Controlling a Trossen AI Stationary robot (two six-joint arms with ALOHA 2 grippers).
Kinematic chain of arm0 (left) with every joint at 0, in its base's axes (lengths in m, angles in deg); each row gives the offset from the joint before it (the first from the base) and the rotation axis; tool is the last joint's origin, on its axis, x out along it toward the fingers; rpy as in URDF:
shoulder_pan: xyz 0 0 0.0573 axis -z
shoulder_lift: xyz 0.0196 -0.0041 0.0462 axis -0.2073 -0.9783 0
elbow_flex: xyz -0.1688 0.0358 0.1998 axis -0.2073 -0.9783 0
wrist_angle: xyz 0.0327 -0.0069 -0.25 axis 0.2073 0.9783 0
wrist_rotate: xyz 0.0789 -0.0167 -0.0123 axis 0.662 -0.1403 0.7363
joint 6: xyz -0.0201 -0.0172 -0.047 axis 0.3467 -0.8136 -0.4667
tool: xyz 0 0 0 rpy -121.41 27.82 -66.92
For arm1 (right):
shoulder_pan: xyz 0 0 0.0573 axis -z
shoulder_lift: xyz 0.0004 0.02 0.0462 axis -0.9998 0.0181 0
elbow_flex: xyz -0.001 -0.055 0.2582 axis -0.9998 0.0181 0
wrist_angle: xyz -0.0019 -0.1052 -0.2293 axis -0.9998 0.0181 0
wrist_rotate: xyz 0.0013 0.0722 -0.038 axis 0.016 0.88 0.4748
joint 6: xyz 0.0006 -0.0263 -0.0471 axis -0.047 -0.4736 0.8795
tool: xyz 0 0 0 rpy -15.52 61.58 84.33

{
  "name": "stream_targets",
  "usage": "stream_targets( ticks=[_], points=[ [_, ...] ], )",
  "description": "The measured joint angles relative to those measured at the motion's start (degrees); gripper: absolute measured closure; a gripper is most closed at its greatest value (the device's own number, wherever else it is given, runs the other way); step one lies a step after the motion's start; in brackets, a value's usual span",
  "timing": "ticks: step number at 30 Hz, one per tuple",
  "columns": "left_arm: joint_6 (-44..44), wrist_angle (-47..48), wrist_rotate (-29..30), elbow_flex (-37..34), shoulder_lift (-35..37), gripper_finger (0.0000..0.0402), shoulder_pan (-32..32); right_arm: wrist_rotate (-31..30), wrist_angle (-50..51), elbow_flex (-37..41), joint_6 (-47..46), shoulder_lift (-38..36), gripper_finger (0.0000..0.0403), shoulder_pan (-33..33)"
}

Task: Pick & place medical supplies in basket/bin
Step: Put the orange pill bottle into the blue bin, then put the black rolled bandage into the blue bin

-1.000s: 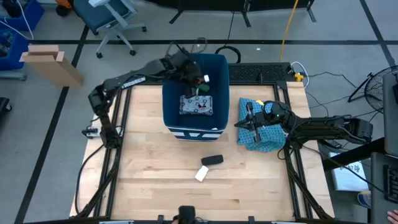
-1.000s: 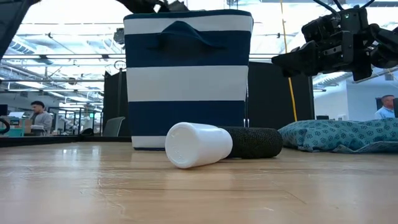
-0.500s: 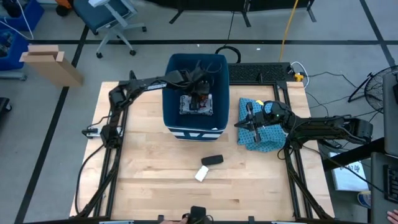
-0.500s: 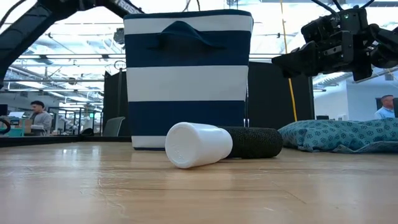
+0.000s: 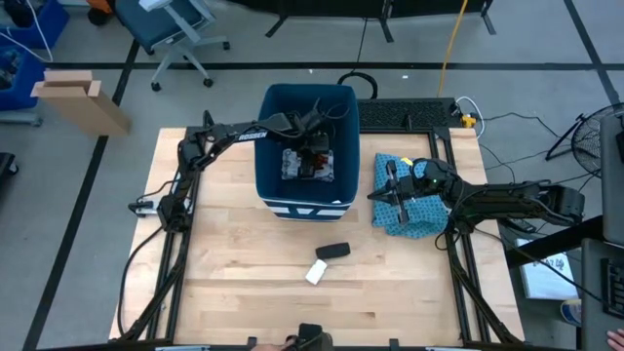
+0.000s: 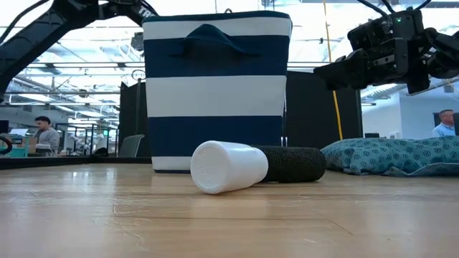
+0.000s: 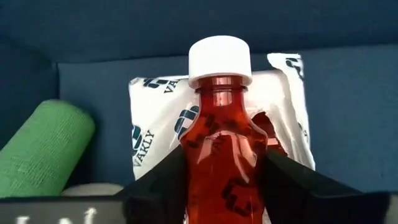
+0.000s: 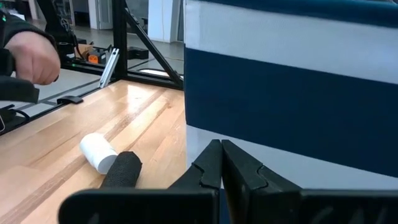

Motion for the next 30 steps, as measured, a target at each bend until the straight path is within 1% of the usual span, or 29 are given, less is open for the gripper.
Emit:
stream_targets(
  ticks=[3, 5, 8, 11, 13, 17, 20, 23, 26, 30],
  points=[
    [-1.19, 0.78, 3.71, 0.26, 1.03, 0.0205, 0.17, -0.02, 0.43, 0.0, 0.0, 0.0, 0.0403, 0.0],
    [-1.77, 2.08, 4.49, 1.0, 2.51, 0.0174, 0.07, 0.0, 0.66, 0.01, -0.01, 0.0, 0.0403, 0.0],
    [-1.98, 3.68, 4.75, 3.81, 6.92, 0.0127, 0.01, -0.01, 0.55, 0.02, 0.0, 0.0, 0.0403, 0.0],
    [-0.62, 7.59, 4.18, 6.12, 12.48, 0.0088, 0.43, -0.02, 0.67, 0.02, 0.0, 0.0, 0.0403, 0.0],
    [1.06, 10.32, 2.71, 6.34, 16.92, 0.0072, 0.5, -0.02, 0.94, 0.02, 0.04, 0.0, 0.0403, 0.0],
    [2.11, 13.52, -1.62, 5.06, 29.68, 0.0066, -0.12, -0.02, 1.04, 0.02, 0.15, 0.0, 0.0403, 0.02],
    [1.72, 15.46, -3.49, 2.05, 39.15, 0.0088, -1.1, -0.02, 1.29, 0.02, 0.17, 0.0, 0.0403, 0.02],
    [0.88, 15.18, -6.45, -3.87, 49.06, 0.0133, -2.74, -0.02, 1.7, 0.02, 0.17, 0.0, 0.0403, 0.02],
    [-1.45, 9.04, -9.54, -13.61, 59.79, 0.0196, -4.64, -0.02, 1.77, 0.02, 0.17, 0.0, 0.0403, 0.02],
    [-6.09, -6.26, -12.04, -31.26, 72.13, 0.0302, -5.85, -0.02, 1.75, 0.02, 0.69, 0.0, 0.0403, 0.02]
  ],
)
